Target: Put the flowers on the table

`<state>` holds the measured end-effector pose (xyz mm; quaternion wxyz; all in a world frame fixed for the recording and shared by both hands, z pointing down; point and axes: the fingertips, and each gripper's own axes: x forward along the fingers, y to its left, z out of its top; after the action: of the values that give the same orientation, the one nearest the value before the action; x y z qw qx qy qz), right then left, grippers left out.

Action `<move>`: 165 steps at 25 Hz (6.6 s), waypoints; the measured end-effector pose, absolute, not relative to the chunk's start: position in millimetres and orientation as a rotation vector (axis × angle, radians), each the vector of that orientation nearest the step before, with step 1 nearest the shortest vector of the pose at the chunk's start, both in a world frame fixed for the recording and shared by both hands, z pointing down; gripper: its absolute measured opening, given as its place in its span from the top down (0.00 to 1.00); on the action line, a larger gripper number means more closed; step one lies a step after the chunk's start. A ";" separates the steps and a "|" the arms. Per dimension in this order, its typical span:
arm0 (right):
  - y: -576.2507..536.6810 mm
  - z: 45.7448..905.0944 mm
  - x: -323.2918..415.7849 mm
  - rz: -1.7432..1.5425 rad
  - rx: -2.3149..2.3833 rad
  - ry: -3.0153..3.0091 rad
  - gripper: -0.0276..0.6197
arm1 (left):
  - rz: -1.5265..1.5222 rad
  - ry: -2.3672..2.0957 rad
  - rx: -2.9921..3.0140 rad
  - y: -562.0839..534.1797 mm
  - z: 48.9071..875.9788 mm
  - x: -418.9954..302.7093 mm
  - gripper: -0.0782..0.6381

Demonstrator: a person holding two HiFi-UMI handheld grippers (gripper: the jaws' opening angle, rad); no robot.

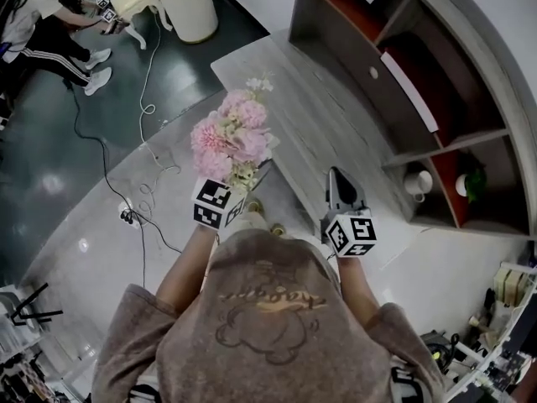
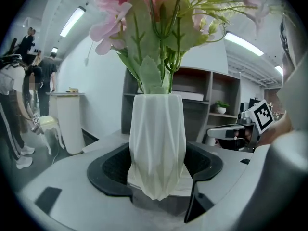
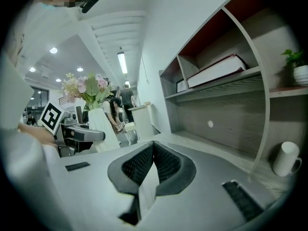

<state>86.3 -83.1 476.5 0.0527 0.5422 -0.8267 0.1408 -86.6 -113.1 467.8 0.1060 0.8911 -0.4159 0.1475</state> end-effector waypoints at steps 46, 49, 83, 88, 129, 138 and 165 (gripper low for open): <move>-155.3 483.8 172.9 0.483 1.987 -2.304 0.98 | 0.608 -0.887 2.935 -263.5 544.3 42.0 0.41; -158.4 485.2 176.1 0.487 1.992 -2.294 0.98 | 0.622 -0.868 2.937 -267.6 557.0 47.5 0.41; -176.1 496.3 189.1 0.518 1.965 -2.264 0.98 | 0.632 -0.835 2.941 -279.3 591.7 61.6 0.41; -175.2 496.1 187.8 0.519 1.962 -2.268 0.98 | 0.640 -0.841 2.930 -278.8 593.4 60.5 0.41; -169.7 471.9 98.7 0.397 1.738 -2.505 0.98 | 0.193 -1.210 2.683 -221.8 453.5 -88.6 0.33; -158.6 455.6 90.7 0.341 1.747 -2.501 0.98 | 0.142 -1.294 2.737 -201.1 427.7 -92.2 0.72; -156.7 465.7 107.2 0.335 1.800 -2.478 0.98 | 0.169 -1.331 2.641 -200.0 463.8 -93.1 0.87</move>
<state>107.2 -156.7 465.7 0.0302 0.5839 -0.8039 0.1088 -93.1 -200.0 463.8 0.0896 0.8879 -0.4477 0.0569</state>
